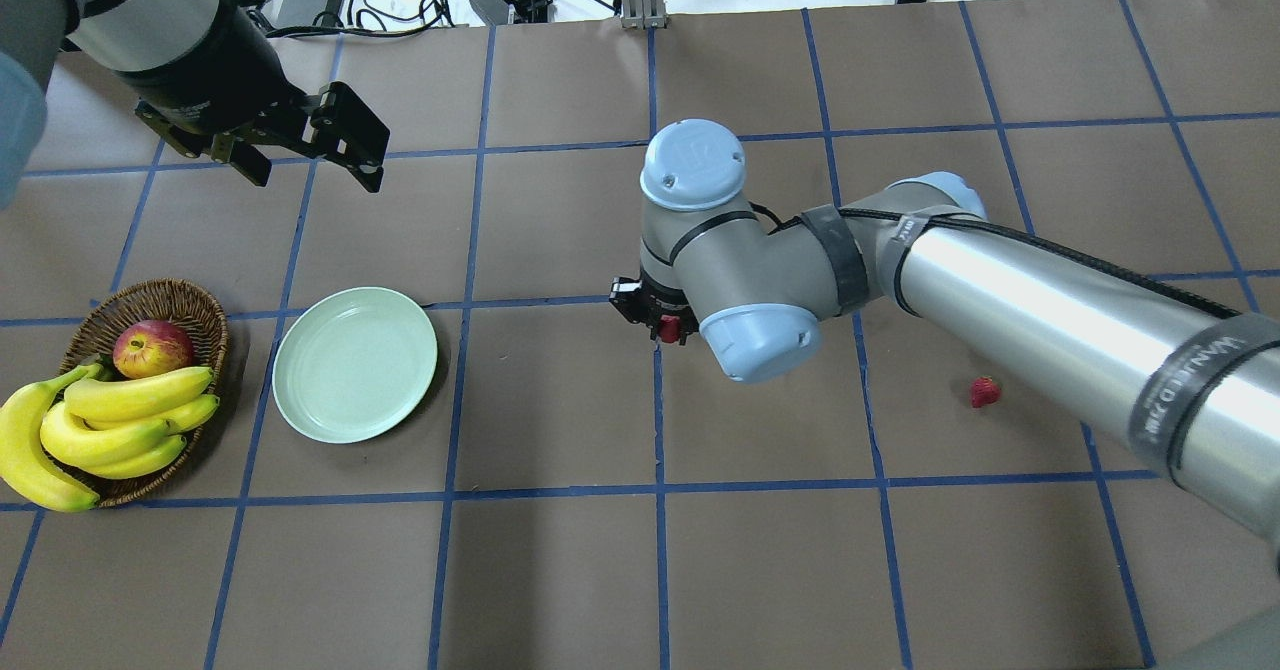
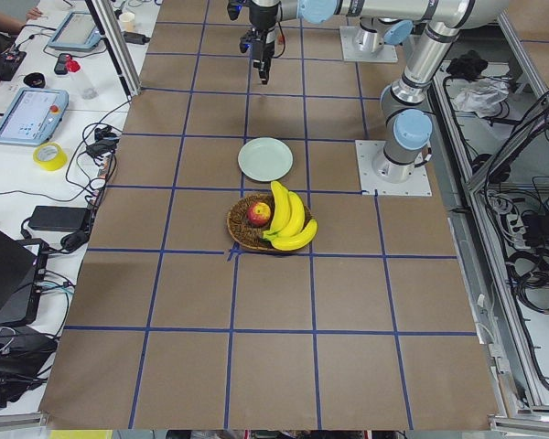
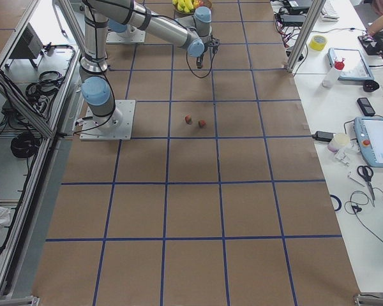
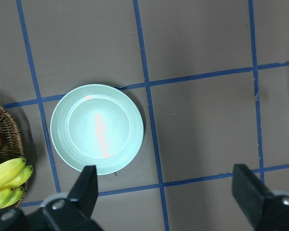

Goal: Collect all strawberries into plate
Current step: 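Carry the strawberry toward the plate and set it mid-table with the right gripper, then move the right gripper back to the strawberries while the left gripper reaches mid-table, then grasp the mid-table strawberry with the left gripper while the right grasps another strawberry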

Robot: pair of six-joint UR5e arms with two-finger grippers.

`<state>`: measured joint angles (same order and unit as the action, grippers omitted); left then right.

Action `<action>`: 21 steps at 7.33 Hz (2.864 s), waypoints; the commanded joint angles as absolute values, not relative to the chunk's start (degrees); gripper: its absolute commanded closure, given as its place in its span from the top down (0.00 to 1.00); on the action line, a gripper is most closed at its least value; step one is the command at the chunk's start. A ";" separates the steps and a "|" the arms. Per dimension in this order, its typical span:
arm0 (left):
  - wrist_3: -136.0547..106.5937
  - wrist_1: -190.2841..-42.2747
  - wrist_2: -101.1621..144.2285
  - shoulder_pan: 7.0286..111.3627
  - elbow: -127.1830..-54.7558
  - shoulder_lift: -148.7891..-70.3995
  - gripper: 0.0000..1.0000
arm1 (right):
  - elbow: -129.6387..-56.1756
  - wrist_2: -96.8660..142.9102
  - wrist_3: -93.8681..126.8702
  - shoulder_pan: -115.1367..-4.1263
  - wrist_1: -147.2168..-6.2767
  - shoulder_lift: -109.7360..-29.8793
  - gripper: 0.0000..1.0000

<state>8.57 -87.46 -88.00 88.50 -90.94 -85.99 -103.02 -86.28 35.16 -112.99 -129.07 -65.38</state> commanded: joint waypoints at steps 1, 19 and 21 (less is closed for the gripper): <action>8.61 -87.45 -88.07 88.51 -91.05 -85.96 1.00 | -98.10 -86.66 37.62 -114.96 -129.46 -59.95 0.00; -10.72 -50.99 -90.50 108.19 -101.51 -112.21 0.96 | -128.65 -92.20 -14.84 -73.84 -135.22 -80.77 0.88; -14.03 -49.84 -90.27 109.41 -101.51 -116.44 0.91 | -131.03 -91.93 -15.73 -72.08 -135.35 -80.77 0.60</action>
